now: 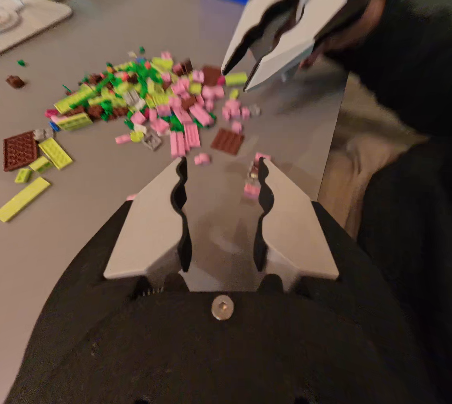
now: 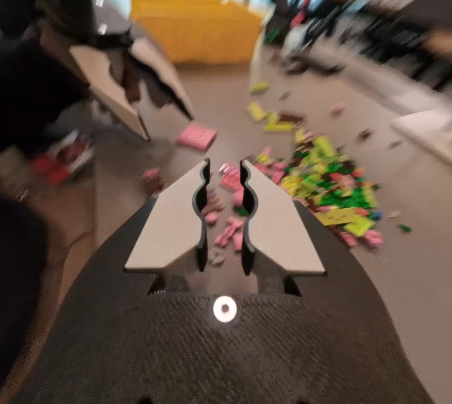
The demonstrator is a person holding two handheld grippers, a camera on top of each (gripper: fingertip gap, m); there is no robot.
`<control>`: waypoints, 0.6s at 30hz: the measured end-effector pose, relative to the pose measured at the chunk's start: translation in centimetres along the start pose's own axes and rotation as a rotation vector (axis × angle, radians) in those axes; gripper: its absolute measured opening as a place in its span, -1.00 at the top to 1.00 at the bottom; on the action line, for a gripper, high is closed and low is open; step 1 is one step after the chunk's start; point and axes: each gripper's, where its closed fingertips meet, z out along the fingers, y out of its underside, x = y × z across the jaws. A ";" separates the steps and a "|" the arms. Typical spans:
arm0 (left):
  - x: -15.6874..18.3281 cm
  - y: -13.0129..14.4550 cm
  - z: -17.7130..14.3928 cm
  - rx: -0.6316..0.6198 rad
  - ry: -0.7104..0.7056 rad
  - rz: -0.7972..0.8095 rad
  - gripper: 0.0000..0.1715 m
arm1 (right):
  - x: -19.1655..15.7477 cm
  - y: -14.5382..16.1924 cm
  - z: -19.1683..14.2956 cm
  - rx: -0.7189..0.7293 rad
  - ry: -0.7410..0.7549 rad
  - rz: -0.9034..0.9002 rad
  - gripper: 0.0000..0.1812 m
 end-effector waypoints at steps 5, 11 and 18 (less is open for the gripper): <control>2.6 2.1 1.2 -0.063 -0.012 0.163 0.27 | -4.9 1.1 1.8 -0.044 -0.167 -0.138 0.75; 2.4 3.3 2.8 -0.179 0.003 0.168 0.34 | -4.2 1.4 2.6 -0.067 -0.131 0.099 0.83; 2.7 4.0 3.3 -0.239 0.050 0.149 0.65 | -4.8 2.1 1.1 -0.021 -0.037 0.447 0.89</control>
